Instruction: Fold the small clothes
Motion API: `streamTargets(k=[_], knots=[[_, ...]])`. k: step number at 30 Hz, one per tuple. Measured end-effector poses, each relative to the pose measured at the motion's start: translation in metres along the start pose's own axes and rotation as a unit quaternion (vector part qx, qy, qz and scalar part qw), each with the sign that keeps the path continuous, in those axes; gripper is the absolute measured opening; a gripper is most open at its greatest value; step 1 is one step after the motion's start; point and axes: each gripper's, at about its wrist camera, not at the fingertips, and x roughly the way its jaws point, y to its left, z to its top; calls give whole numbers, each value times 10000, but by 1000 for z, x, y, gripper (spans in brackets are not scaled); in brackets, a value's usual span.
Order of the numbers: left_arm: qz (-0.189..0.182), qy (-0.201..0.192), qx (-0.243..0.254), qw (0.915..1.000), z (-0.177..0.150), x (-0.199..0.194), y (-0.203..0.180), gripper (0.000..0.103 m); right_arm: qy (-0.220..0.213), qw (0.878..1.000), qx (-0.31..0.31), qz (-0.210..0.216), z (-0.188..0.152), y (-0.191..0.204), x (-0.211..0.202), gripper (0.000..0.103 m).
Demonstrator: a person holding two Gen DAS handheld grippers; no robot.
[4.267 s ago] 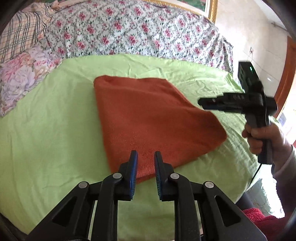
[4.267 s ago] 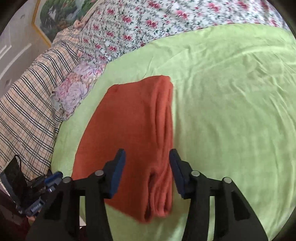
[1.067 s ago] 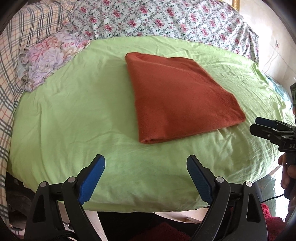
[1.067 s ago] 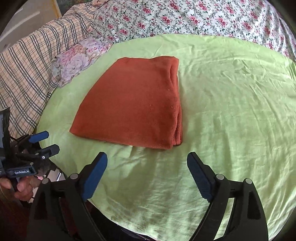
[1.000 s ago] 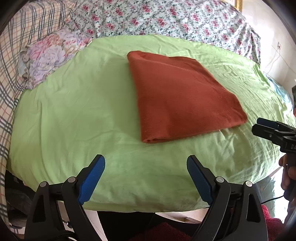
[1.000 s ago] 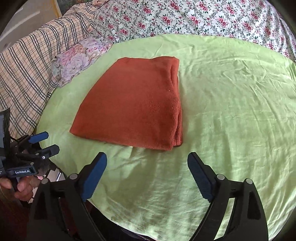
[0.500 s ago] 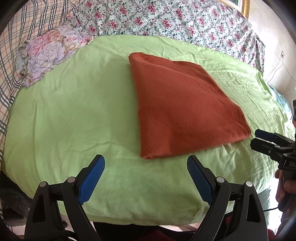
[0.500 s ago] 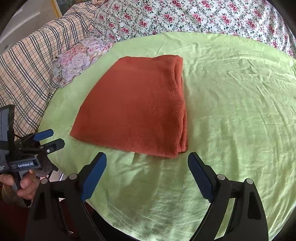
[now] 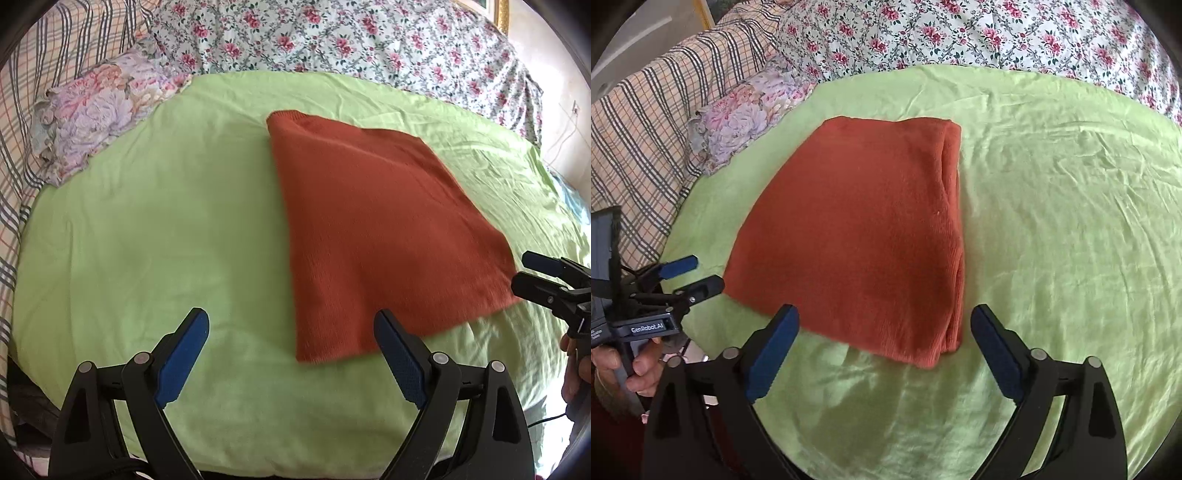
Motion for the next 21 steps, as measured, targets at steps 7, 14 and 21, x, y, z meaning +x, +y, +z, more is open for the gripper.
streamTargets(k=[7, 14, 21], knots=[[226, 35, 28, 9997, 16, 5, -3, 96, 38, 9997, -224, 6, 25, 6, 10, 99], [277, 102, 161, 9994, 23, 9, -8, 98, 160, 9990, -423, 64, 31, 18, 16, 101], [430, -5, 269, 9987, 34, 13, -14, 99, 216, 9992, -324, 101, 40, 17, 22, 102]])
